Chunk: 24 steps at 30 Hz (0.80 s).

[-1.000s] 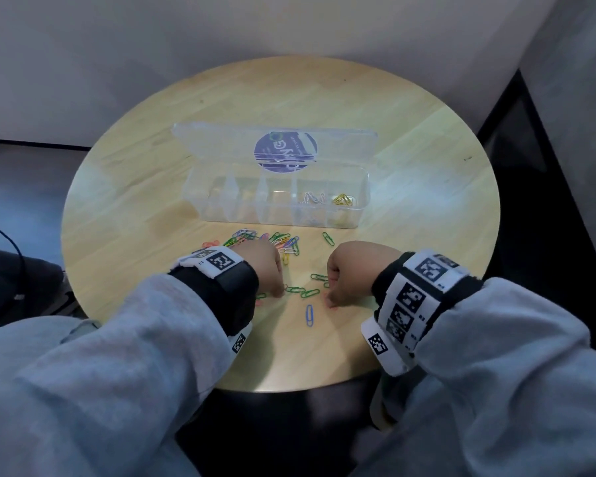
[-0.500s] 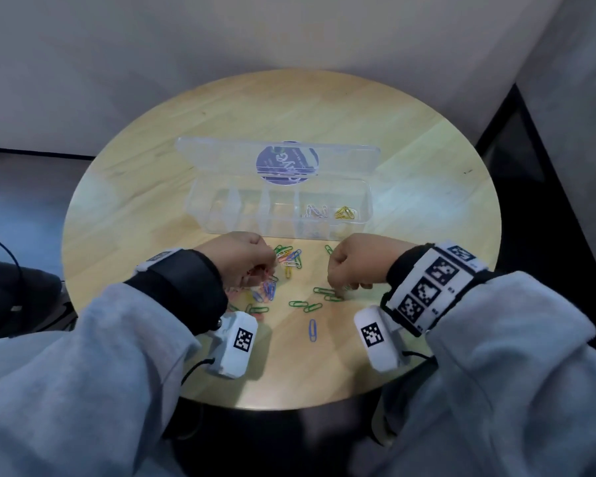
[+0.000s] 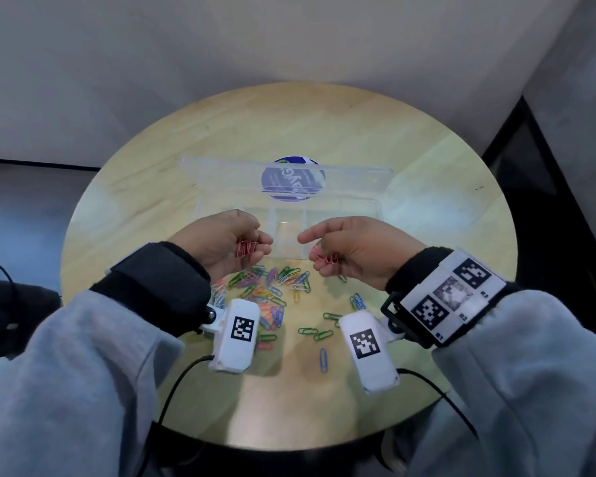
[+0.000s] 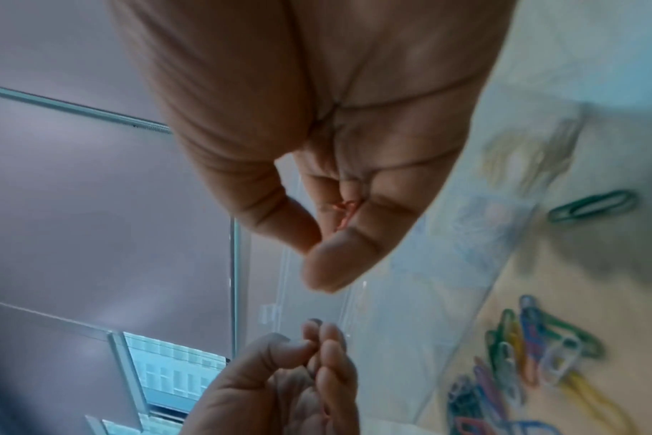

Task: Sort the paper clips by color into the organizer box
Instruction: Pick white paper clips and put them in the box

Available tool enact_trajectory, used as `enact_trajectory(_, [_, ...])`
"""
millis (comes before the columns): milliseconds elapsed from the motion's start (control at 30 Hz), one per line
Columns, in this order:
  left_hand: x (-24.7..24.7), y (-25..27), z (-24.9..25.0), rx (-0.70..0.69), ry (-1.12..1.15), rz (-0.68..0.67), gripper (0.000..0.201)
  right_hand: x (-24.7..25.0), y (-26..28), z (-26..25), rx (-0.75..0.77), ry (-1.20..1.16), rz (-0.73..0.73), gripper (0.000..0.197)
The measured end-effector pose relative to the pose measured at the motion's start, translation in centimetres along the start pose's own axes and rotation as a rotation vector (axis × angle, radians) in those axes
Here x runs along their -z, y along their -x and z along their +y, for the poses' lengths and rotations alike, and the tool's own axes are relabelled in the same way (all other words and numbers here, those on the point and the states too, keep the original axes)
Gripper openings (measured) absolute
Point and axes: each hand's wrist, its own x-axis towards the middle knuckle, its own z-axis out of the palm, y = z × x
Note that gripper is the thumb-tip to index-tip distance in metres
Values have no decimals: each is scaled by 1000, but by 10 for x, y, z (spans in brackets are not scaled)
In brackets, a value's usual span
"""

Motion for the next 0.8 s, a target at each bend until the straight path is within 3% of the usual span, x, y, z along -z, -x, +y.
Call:
enact_trajectory(167, [3,-13,14,2,59,-39,21,-3,-14,-13,2,-333,71,23])
enact_trajectory(433, [-3,-24,21,-27,104,-118,26,-8,-31,-21,-25,-473,44,27])
enact_trajectory(500, [-5,-24,22,-41,135,-153,15,-9,-30,-20,-16,-474,28,35])
enact_trajectory(567, [-5,-23,21,-56,136,-174,23,-10,-29,-19,-18,-460,37,41])
enact_trajectory(700, [-6,-16,19,-97,125,-177,22,-7,-23,-15,18,-376,15,32])
enact_trajectory(767, [-6,-12,18,-119,78,-165,15,-3,-18,-16,38,-240,15,26])
enact_trajectory(800, [-6,-10,16,-129,11,-155,22,-1,-14,-16,34,-139,22,26])
